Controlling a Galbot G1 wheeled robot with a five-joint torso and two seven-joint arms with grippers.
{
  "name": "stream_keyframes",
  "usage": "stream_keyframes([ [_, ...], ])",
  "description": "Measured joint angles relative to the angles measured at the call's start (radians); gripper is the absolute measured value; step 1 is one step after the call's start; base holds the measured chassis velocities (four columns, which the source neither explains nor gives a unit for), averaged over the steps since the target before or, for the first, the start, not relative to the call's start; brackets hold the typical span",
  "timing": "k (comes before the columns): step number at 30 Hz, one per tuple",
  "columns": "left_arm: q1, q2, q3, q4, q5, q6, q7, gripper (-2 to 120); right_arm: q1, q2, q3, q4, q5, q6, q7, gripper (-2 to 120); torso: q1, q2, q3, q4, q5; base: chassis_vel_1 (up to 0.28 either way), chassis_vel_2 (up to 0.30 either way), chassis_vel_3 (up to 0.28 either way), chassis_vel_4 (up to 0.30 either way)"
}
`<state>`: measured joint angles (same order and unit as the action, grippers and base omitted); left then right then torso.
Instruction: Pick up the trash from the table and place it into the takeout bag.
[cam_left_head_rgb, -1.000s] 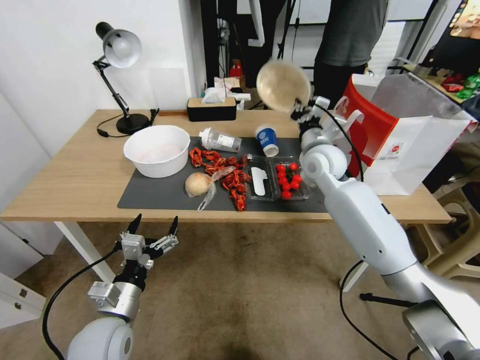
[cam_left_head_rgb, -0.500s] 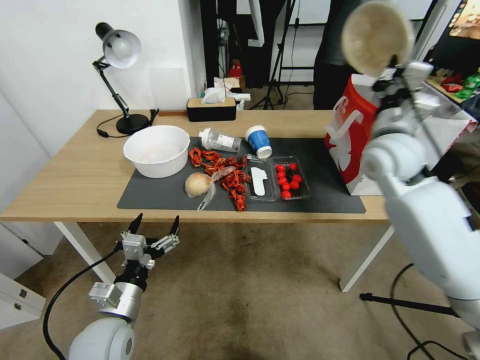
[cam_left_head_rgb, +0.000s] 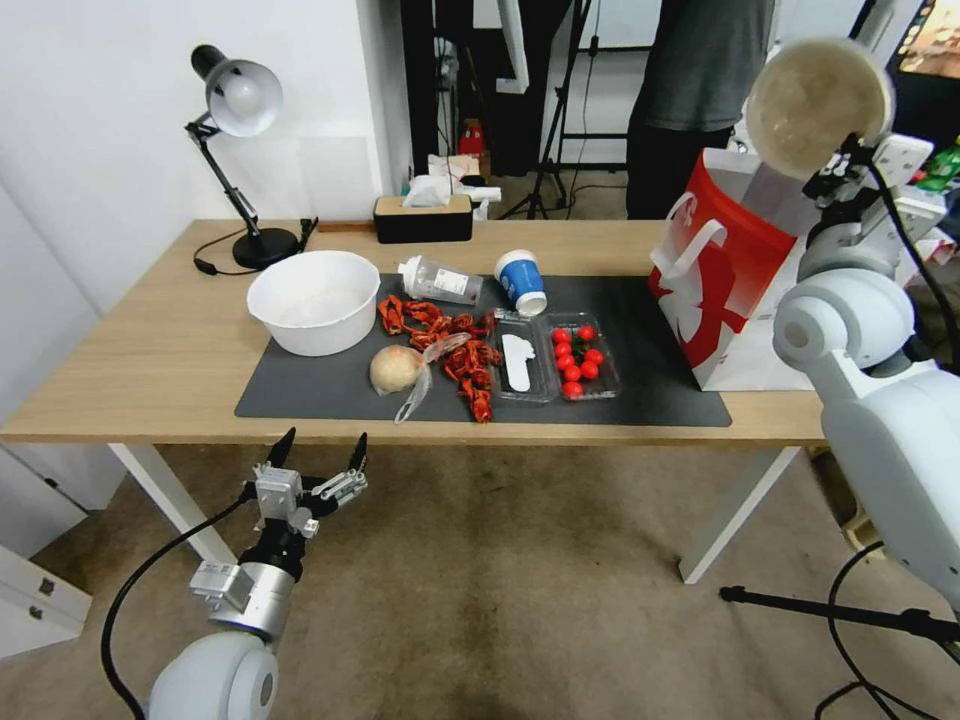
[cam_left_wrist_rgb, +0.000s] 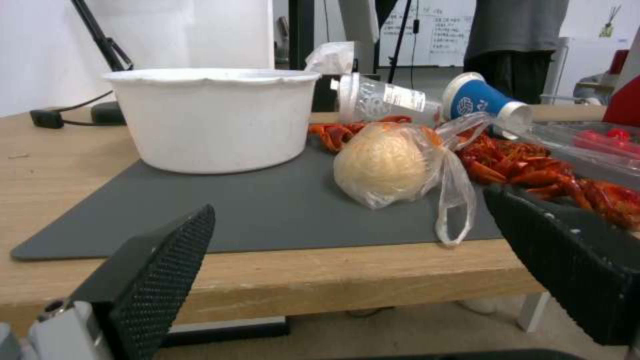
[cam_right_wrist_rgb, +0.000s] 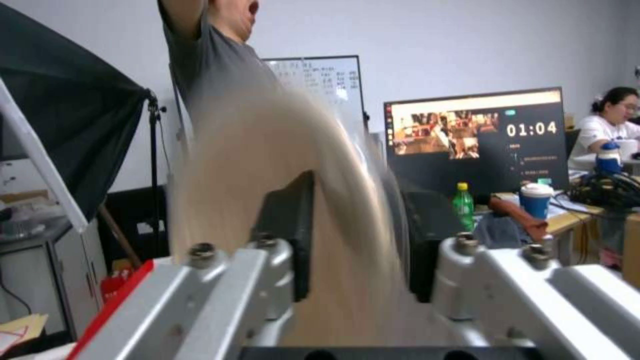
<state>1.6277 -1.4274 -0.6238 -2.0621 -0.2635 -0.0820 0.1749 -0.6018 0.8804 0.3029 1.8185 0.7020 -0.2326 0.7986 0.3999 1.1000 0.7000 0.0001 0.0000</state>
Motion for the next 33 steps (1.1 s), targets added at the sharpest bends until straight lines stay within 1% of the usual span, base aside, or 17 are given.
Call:
stream_keyframes([
  [1,0.0,0.0,0.0,0.0,0.0,0.0,0.0,100,0.0,0.0,0.0,0.0,0.0,0.0,0.0,28,0.0,0.0,0.0,0.0,0.0,0.0,0.0,0.0,0.0],
  [4,0.0,0.0,-0.005,0.0,-0.002,0.001,-0.002,100,-0.009,0.006,0.0,0.0,-0.001,0.0,0.003,44,0.0,0.0,0.0,0.0,0.0,0.0,0.0,0.0,0.0],
  [5,0.0,0.0,-0.005,0.0,-0.002,0.001,-0.002,100,-0.009,0.006,0.0,0.0,-0.001,0.0,0.003,44,0.0,0.0,0.0,0.0,0.0,0.0,0.0,0.0,0.0],
  [8,-0.001,0.0,-0.006,-0.002,-0.003,0.002,-0.002,100,-0.014,0.006,0.0,0.005,-0.001,0.0,0.003,58,0.0,0.0,0.0,-0.0001,0.0,0.0,0.0,0.0,0.0],
  [9,-0.001,0.0,-0.006,-0.002,-0.003,0.002,-0.002,100,-0.014,0.006,0.0,0.005,-0.001,0.0,0.003,58,0.0,0.0,0.0,-0.0001,0.0,0.0,0.0,0.0,0.0],
  [10,-0.001,0.0,-0.006,-0.004,-0.003,0.002,-0.002,100,-0.015,0.006,0.0,0.006,-0.002,0.0,0.002,65,0.0,0.0,0.0,-0.0001,0.0,0.0,0.0,0.0,0.0],
  [11,0.0,0.0,-0.006,-0.005,-0.003,0.002,-0.002,100,-0.016,0.005,0.0,0.008,-0.001,0.0,0.001,68,0.0,0.0,0.0,-0.0001,-0.0001,0.0,0.0,0.0,0.0],
  [12,0.0,0.0,-0.006,-0.005,-0.003,0.002,-0.002,100,-0.016,0.005,0.0,0.008,-0.001,0.0,0.001,68,0.0,0.0,0.0,-0.0001,-0.0001,0.0,0.0,0.0,0.0],
  [14,0.001,0.001,-0.006,-0.008,-0.004,0.003,-0.002,100,-0.021,0.003,-0.001,0.01,-0.001,0.0,-0.004,80,0.0,0.0,0.0,-0.0001,-0.0001,0.0,0.0,0.0,0.0],
  [15,0.001,0.001,-0.006,-0.008,-0.004,0.003,-0.002,100,-0.021,0.003,-0.001,0.01,-0.001,0.0,-0.004,80,0.0,0.0,0.0,-0.0001,-0.0001,0.0,0.0,0.0,0.0],
  [17,0.001,0.004,-0.006,-0.01,-0.005,0.003,-0.002,100,-0.026,0.001,-0.001,0.013,0.0,0.001,-0.008,91,0.0,0.0,0.0,-0.0001,0.0,0.0,0.0,0.0,0.0],
  [18,0.001,0.004,-0.006,-0.01,-0.005,0.003,-0.002,100,-0.026,0.001,-0.001,0.013,0.0,0.001,-0.008,91,0.0,0.0,0.0,-0.0001,0.0,0.0,0.0,0.0,0.0],
  [20,0.002,0.006,-0.007,-0.012,-0.006,0.003,-0.002,100,-0.028,-0.001,-0.001,0.018,0.002,0.011,-0.02,99,0.0,0.0,0.0,-0.0001,-0.0001,0.0,0.0,0.0,0.0],
  [24,0.002,0.007,-0.007,-0.012,-0.006,0.003,-0.002,100,-0.028,-0.004,-0.001,0.024,0.003,0.026,-0.051,100,0.0,0.0,0.0,-0.0002,0.0,0.0,0.0,0.0,0.0],
  [29,-0.001,0.009,-0.008,-0.014,-0.008,0.015,-0.002,100,-0.041,-0.009,-0.005,0.076,0.02,0.089,-0.167,100,0.0,0.0,0.0,0.0,-0.0001,0.0,0.0,0.0,0.0],
  [32,-0.002,0.009,-0.008,-0.014,-0.008,0.015,-0.002,100,-0.053,-0.012,-0.006,0.097,0.032,0.094,-0.191,100,0.0,0.0,0.0,0.0,-0.0001,0.0,0.0,0.0,0.0],
  [33,-0.003,0.008,-0.008,-0.014,-0.008,0.015,-0.002,100,-0.07,-0.017,-0.006,0.124,0.043,0.096,-0.219,100,0.0,0.0,0.0,0.0,-0.0002,0.0,0.0,0.0,0.0],
])
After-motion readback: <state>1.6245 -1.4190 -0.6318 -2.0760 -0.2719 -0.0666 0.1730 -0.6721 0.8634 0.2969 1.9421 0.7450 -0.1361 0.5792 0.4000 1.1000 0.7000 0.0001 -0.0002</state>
